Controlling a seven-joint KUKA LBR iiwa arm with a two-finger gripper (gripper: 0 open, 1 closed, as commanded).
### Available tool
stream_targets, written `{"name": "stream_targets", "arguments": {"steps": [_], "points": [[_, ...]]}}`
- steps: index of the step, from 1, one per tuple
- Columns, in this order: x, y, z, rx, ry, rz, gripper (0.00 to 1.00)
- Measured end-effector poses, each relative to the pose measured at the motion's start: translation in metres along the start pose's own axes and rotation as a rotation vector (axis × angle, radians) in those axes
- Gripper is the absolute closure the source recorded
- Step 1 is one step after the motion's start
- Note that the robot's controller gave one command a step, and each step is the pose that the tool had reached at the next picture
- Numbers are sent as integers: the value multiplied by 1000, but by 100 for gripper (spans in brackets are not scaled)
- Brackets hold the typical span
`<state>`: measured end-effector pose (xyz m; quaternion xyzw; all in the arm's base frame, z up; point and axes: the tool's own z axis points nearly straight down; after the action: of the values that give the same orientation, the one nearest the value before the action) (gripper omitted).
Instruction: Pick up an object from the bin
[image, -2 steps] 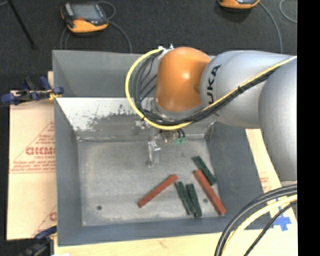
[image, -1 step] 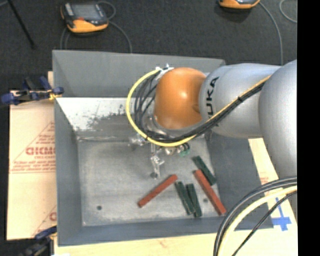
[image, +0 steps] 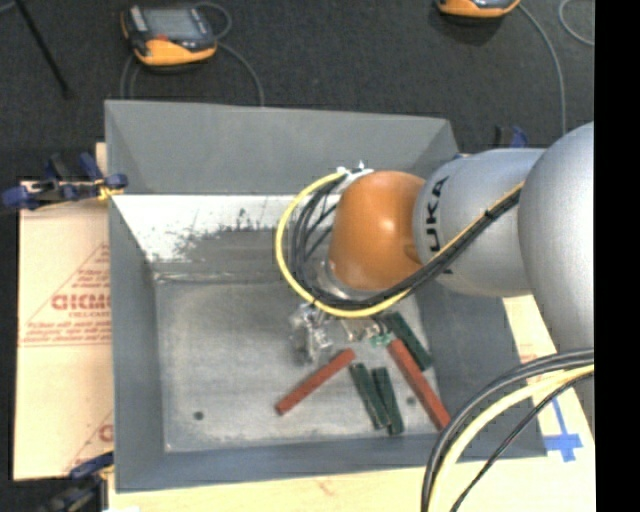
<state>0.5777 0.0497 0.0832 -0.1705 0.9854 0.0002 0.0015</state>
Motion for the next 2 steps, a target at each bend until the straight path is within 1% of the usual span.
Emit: {"name": "stream_targets", "arguments": {"steps": [1,2], "points": [[0,0,0,-1,0,2,0],[0,0,0,-1,0,3,0]]}}
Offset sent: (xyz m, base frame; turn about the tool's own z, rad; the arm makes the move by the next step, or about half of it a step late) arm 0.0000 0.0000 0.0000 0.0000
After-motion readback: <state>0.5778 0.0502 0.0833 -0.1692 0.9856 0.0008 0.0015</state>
